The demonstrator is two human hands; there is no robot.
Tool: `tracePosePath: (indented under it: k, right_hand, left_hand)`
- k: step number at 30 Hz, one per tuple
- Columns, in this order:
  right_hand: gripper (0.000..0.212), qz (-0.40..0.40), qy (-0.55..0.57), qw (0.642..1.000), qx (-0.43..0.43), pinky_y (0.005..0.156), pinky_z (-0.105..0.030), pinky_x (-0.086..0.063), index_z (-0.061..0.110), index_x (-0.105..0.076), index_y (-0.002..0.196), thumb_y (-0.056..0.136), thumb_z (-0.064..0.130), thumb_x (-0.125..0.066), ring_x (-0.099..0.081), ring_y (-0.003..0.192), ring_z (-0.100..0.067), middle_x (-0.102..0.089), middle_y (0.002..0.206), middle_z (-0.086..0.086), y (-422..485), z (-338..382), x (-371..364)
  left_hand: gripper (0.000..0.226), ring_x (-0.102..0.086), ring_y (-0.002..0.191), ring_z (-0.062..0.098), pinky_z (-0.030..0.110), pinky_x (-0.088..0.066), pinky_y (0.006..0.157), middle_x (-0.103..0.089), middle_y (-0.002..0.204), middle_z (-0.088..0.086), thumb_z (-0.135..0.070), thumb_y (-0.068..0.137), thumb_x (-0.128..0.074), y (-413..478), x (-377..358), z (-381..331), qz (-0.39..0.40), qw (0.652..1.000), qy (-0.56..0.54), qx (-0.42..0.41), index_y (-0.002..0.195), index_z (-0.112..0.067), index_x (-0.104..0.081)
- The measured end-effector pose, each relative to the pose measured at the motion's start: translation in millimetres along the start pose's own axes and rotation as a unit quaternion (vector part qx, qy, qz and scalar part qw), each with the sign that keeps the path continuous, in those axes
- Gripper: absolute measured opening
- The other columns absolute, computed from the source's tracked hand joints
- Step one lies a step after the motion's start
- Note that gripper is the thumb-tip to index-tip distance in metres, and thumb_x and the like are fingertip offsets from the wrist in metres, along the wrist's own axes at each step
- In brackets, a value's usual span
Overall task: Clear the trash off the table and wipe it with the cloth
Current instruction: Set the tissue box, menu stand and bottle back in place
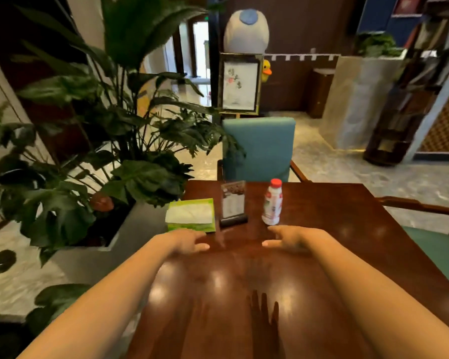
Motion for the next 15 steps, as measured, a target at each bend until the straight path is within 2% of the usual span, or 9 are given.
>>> tracePosePath:
  k: [3,5,8,11,15]
  right_hand:
    - [0.079,-0.016,0.003,1.000,0.006,0.117,-0.039,-0.017,0.020,-0.013,0.150,0.089,0.059,-0.044,-0.019,0.145,-0.025,-0.014,0.159,-0.006,33,32,7]
    - [0.077,-0.039,0.001,0.999,0.014,0.116,-0.039,-0.021,0.017,-0.018,0.149,0.089,0.056,-0.046,-0.024,0.143,-0.026,-0.020,0.157,-0.007,55,47,13]
    - [0.071,-0.103,-0.019,0.993,0.045,0.112,-0.041,-0.034,0.016,-0.033,0.143,0.086,0.054,-0.053,-0.041,0.132,-0.028,-0.039,0.148,-0.010,89,65,26]
    - [0.068,-0.155,-0.066,0.984,0.064,0.109,-0.045,-0.036,0.015,-0.033,0.143,0.087,0.047,-0.056,-0.039,0.132,-0.029,-0.039,0.147,-0.009,113,79,45]
    - [0.061,-0.234,-0.119,0.958,0.113,0.109,-0.041,-0.036,0.015,-0.037,0.140,0.087,0.035,-0.060,-0.037,0.133,-0.027,-0.040,0.147,-0.008,143,92,74]
  left_hand:
    - [0.063,-0.027,0.140,0.024,0.038,-0.026,0.112,-0.027,0.154,0.007,-0.050,0.094,-0.037,24,10,41,-0.070,0.997,0.010,0.004,0.145,-0.017,-0.025]
    - [0.066,-0.017,0.144,0.023,0.044,-0.021,0.113,-0.018,0.157,0.004,-0.052,0.093,-0.037,42,11,63,-0.091,0.995,0.023,0.018,0.147,-0.021,-0.018]
    - [0.069,-0.003,0.146,0.022,0.051,-0.011,0.115,-0.004,0.159,0.001,-0.054,0.092,-0.035,69,9,85,-0.099,0.994,0.020,0.030,0.149,-0.025,-0.008]
    - [0.071,0.003,0.146,0.022,0.053,-0.005,0.116,0.002,0.159,0.001,-0.055,0.092,-0.034,91,9,97,-0.111,0.993,0.009,0.026,0.148,-0.026,-0.001]
    - [0.080,0.008,0.146,0.022,0.054,0.000,0.116,0.008,0.159,0.002,-0.058,0.090,-0.036,118,4,108,-0.125,0.992,-0.003,0.036,0.148,-0.024,0.006]
Point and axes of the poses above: each hand's wrist, its own y-axis towards the middle knuckle, its own x-axis out of the back of the hand, z = x × y, the point moved 4 cm from there along y, towards the middle knuckle
